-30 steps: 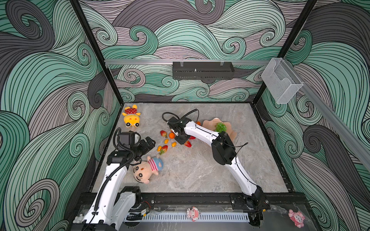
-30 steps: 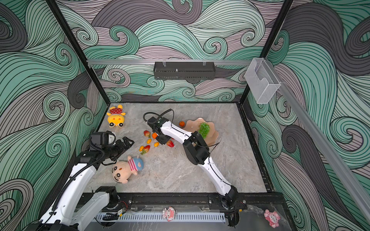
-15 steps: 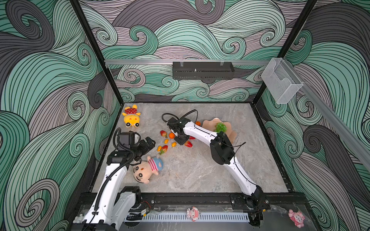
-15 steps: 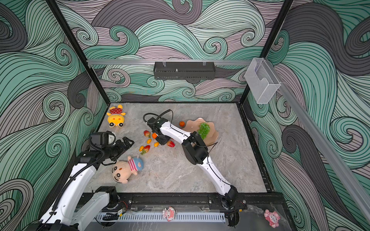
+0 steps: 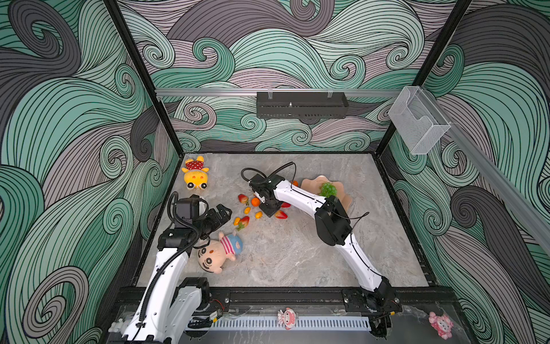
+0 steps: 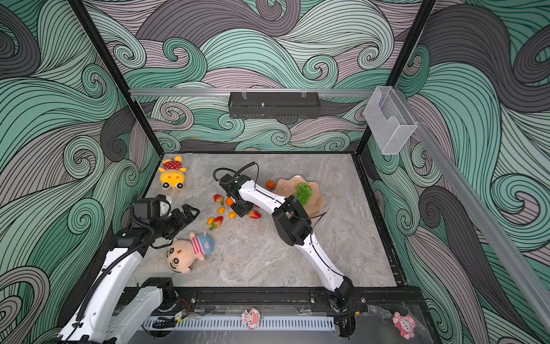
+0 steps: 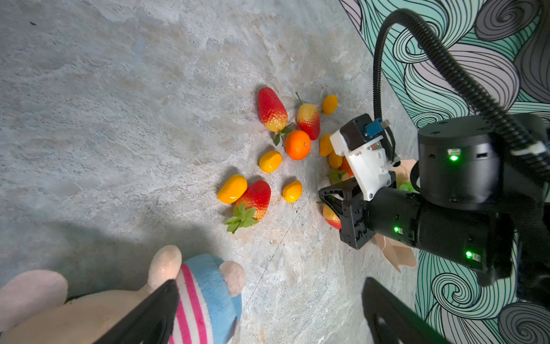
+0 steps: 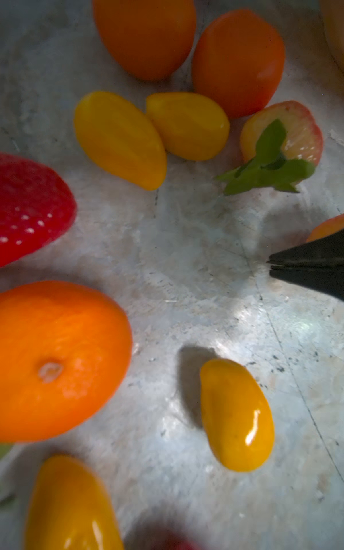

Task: Arrange fruit in a fruit bowl
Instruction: Pick up the fruit from the center of the table, then place the fruit in the fruit bowl.

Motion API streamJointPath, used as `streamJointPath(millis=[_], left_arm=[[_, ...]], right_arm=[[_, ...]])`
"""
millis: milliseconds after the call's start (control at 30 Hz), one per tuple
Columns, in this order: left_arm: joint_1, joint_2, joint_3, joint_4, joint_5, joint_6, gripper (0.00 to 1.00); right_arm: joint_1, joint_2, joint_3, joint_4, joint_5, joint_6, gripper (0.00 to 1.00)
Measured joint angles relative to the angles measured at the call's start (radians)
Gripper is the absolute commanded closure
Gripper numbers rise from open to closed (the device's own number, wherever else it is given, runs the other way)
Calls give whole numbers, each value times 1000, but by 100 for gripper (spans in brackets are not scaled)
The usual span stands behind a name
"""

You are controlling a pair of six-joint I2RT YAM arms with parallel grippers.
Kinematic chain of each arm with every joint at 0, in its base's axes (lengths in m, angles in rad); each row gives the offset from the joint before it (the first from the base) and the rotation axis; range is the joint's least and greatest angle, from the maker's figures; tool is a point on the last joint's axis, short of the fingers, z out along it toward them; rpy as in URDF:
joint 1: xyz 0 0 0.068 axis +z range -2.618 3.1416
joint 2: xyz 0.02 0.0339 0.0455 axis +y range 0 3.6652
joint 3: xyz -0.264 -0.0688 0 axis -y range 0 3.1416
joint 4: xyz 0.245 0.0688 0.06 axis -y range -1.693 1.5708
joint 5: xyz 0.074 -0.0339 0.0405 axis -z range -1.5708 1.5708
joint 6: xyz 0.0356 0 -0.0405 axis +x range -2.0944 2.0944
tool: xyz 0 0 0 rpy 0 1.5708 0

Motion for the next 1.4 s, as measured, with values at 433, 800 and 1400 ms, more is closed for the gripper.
streamJointPath(millis=[433,800,1400], left_arm=[[-52,24,-6,99,68,-2,1],[-247,148,26,148,21,-12,1],[-528,434,227,249,-93,-12,1]], right_arm=[[-11,-372,-303,110,-38,65,100],[-155,-586,-574,175,-19,92,100],[-471,-639,-694,199,132,83,100]])
